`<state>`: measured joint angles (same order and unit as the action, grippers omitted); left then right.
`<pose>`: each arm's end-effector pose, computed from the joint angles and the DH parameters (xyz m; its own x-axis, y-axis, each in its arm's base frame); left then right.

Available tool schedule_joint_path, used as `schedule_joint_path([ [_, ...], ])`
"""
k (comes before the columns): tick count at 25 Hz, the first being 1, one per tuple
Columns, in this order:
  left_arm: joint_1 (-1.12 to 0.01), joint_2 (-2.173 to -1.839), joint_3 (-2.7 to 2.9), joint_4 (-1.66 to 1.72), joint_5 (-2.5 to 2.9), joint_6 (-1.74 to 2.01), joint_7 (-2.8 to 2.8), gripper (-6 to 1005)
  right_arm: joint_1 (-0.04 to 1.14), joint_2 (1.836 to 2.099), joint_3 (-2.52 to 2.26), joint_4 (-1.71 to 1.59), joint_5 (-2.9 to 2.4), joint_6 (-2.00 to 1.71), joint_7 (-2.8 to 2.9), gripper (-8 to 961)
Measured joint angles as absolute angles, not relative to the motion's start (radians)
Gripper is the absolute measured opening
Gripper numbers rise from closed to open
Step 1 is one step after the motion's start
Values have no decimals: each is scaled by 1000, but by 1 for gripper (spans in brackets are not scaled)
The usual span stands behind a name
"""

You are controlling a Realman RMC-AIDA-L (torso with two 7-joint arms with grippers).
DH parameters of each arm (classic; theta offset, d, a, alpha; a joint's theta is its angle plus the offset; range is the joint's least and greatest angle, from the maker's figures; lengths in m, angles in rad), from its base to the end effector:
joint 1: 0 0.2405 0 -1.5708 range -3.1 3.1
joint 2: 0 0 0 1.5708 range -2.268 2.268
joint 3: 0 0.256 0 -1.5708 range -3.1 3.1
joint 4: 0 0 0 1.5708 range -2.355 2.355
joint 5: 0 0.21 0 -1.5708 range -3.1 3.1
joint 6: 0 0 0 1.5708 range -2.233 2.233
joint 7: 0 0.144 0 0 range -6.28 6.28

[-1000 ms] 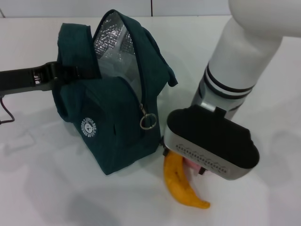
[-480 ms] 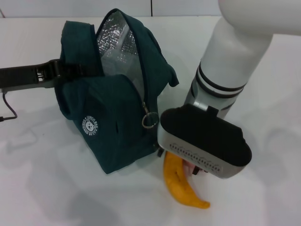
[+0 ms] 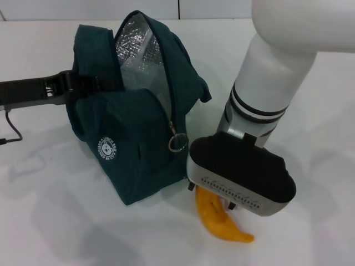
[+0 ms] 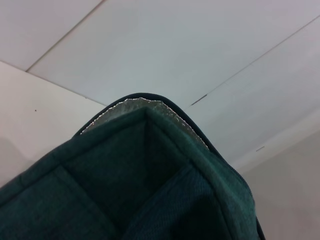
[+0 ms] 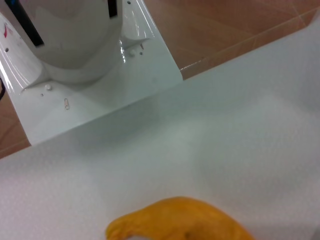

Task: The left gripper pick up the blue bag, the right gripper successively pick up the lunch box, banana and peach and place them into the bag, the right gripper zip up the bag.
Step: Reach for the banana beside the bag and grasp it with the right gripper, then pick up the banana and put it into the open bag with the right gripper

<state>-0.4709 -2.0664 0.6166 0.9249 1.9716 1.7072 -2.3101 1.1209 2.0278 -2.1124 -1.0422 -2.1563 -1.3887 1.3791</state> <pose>-0.2545 0.3267 0.0614 0.2410 0.8161 0.5252 0.8788 -0.4132 0.2388 0.0650 0.3186 -0.1216 0.3449 0.9161 0.2047 0.7481 -0.4000 0.5296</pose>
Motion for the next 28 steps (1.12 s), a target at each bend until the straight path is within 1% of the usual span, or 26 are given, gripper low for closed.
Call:
schedule_joint_path([
  [9, -471, -2064, 617, 925, 1972, 1707, -2310, 31, 1126, 2028, -2145, -1036, -2161, -1345, 1382, 736],
  [14, -471, -2062, 616, 925, 1971, 1707, -2310, 31, 1126, 2028, -2155, -1035, -2163, -1321, 1388, 570],
  [25, -462, -2062, 613, 925, 1969, 1707, -2310, 31, 1128, 2028, -2158, -1046, -2157, -1307, 1389, 547],
  [28, -459, -2062, 611, 925, 1969, 1708, -2310, 31, 1128, 2028, -2159, -1056, -2158, -1309, 1393, 494],
])
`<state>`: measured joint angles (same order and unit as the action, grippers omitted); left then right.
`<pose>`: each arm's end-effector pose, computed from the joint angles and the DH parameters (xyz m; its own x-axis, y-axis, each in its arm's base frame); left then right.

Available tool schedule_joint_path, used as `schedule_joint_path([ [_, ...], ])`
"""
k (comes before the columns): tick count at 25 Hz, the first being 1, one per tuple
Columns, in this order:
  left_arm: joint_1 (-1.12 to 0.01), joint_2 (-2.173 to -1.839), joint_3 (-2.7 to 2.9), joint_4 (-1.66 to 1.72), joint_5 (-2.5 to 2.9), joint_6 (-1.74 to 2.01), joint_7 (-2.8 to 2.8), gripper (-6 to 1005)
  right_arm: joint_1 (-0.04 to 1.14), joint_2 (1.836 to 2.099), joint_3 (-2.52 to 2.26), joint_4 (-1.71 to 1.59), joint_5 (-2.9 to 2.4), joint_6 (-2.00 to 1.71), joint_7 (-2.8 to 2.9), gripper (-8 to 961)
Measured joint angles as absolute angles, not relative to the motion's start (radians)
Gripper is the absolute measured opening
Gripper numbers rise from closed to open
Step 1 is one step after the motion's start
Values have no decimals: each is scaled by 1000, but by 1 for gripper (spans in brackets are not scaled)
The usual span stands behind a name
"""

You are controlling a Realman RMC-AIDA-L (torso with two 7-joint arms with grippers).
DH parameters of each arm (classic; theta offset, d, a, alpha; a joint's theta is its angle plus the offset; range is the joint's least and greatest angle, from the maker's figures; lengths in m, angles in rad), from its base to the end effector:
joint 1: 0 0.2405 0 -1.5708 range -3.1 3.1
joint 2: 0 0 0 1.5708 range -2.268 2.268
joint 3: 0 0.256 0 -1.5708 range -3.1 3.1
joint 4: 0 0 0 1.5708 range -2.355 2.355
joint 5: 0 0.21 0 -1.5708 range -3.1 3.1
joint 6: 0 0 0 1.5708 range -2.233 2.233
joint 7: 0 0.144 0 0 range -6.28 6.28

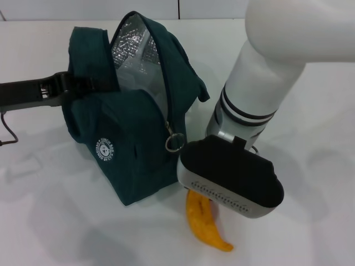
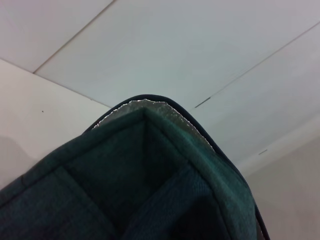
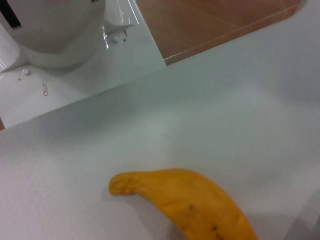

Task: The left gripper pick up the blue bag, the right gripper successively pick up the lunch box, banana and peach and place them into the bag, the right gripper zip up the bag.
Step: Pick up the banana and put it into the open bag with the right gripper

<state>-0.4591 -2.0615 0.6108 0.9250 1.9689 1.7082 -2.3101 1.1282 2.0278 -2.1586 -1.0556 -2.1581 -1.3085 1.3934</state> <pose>-0.2592 0.3242 0.0643 0.2301 0.8153 0.5314 0.8841 -0.4033 0.2359 0.0589 0.3189 -0.1305 0.3053 0.9277 0.2147 0.7863 -0.3728 0.4927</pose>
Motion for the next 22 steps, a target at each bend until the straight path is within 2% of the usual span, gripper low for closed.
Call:
schedule_joint_path([
  [3, -456, -2060, 610, 925, 1968, 1711, -2310, 31, 1123, 2028, -2148, -1087, -2170, -1314, 1405, 441],
  [10, -444, -2052, 609, 925, 1968, 1714, -2310, 31, 1097, 2028, -2082, -1182, -2239, -1370, 1450, 437],
  [22, -438, -2049, 607, 925, 1967, 1707, -2313, 31, 945, 2025, -1946, -1409, -2329, -1496, 1510, 436],
])
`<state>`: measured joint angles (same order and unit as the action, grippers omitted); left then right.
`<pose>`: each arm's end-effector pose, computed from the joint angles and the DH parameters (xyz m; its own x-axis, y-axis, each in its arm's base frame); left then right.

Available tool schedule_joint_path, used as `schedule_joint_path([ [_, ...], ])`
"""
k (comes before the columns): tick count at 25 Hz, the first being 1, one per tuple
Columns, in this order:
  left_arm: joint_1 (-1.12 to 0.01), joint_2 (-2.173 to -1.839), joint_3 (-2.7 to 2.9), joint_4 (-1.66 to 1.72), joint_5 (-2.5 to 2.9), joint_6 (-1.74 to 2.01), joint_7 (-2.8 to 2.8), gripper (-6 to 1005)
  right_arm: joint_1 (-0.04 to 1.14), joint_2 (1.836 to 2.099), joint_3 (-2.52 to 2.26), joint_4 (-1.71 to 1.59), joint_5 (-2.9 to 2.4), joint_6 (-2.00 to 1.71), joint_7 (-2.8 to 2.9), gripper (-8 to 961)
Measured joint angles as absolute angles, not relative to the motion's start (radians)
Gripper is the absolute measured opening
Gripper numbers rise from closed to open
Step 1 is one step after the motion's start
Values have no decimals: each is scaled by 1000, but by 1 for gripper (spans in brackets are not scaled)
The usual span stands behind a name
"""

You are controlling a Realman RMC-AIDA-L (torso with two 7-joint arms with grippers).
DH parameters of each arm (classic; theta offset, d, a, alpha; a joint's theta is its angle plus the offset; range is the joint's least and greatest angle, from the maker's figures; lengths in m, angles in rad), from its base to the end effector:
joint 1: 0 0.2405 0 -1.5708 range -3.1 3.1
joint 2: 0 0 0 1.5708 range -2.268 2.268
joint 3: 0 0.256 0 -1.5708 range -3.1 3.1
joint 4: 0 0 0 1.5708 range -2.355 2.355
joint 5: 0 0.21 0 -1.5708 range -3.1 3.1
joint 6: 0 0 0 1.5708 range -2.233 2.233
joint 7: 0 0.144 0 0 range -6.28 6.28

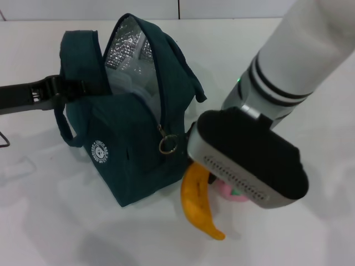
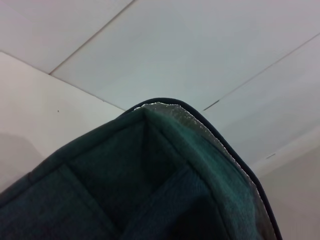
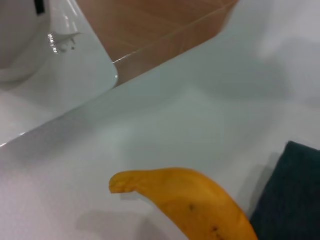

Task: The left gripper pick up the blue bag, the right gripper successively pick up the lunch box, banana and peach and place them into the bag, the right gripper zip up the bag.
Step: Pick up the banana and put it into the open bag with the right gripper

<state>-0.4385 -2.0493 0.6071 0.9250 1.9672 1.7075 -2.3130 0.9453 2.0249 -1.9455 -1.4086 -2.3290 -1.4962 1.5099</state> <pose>-0.2679 0.3199 0.0696 0.2140 0.8161 0.5368 0.8954 -0.3835 0.2261 0.0395 0.3103 -0.0838 0.3881 0.8785 0.2787 0.8121 -0.4690 0.3472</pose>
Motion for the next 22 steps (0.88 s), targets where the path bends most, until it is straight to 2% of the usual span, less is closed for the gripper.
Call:
schedule_joint_path([
  [11, -434, -2053, 607, 894, 1941, 1705, -2318, 31, 752, 2023, -1733, -1697, -2330, -1623, 1531, 437],
  [22, -448, -2058, 607, 887, 1916, 1703, -2321, 31, 654, 2025, -1397, -1932, -2162, -1672, 1577, 435],
])
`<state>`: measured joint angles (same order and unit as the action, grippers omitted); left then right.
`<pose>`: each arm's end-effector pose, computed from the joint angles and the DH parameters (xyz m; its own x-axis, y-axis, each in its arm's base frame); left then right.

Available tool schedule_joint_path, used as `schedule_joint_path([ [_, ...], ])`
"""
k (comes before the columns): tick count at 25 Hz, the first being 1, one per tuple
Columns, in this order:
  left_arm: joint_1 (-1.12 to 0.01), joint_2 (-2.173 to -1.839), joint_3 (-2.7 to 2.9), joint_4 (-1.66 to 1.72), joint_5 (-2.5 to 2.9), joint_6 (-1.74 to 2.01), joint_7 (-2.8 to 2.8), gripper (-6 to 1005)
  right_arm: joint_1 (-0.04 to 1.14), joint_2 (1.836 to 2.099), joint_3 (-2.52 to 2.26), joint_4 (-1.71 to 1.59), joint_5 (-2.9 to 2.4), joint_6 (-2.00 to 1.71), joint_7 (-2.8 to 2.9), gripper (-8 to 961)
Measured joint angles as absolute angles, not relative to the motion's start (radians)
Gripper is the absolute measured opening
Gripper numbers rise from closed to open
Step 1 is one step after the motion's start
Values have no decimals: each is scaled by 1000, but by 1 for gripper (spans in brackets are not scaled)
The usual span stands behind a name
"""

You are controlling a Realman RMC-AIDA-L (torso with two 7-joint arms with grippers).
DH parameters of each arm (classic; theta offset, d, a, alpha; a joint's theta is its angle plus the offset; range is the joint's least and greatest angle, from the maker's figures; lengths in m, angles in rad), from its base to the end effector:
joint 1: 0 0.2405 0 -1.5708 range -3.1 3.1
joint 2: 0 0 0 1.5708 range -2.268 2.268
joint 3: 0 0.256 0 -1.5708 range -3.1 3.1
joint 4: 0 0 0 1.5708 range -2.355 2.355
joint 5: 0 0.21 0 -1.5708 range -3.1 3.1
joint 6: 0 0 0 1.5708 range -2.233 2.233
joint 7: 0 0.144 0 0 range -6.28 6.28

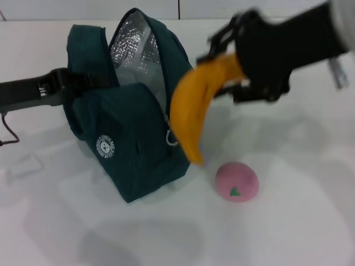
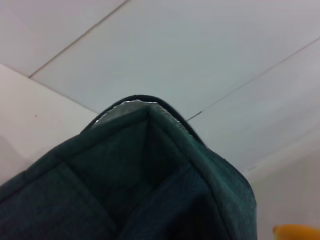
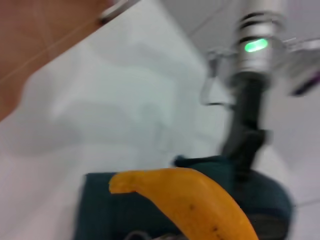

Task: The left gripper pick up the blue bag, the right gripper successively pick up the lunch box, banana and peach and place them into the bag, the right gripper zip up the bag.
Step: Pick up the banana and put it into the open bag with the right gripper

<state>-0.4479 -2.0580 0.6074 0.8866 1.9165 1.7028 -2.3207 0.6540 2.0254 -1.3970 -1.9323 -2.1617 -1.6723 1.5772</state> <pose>-0.2615 0.3224 0.0641 0.1709 0.8155 0.5529 0.8783 -0.3804 0.2895 0.0194 0.3027 0.0532 0.6503 0.7339 0.1962 0.7591 -0.6176 -0.2058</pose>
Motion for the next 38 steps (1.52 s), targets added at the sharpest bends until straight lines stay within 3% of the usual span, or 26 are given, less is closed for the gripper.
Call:
schedule_joint_path([
  [10, -458, -2053, 609, 874, 1890, 1706, -2326, 31, 596, 2026, -1165, -1856, -1868, -1544, 1704, 450],
  [20, -487, -2045, 616, 876, 1890, 1711, -2325, 31, 566, 2015, -1136, -1447, -1401, -1439, 1672, 468],
  [38, -488, -2054, 618, 865, 1899, 1712, -2295, 31, 719, 2026, -1158, -726, -1174, -1454, 1451, 502],
])
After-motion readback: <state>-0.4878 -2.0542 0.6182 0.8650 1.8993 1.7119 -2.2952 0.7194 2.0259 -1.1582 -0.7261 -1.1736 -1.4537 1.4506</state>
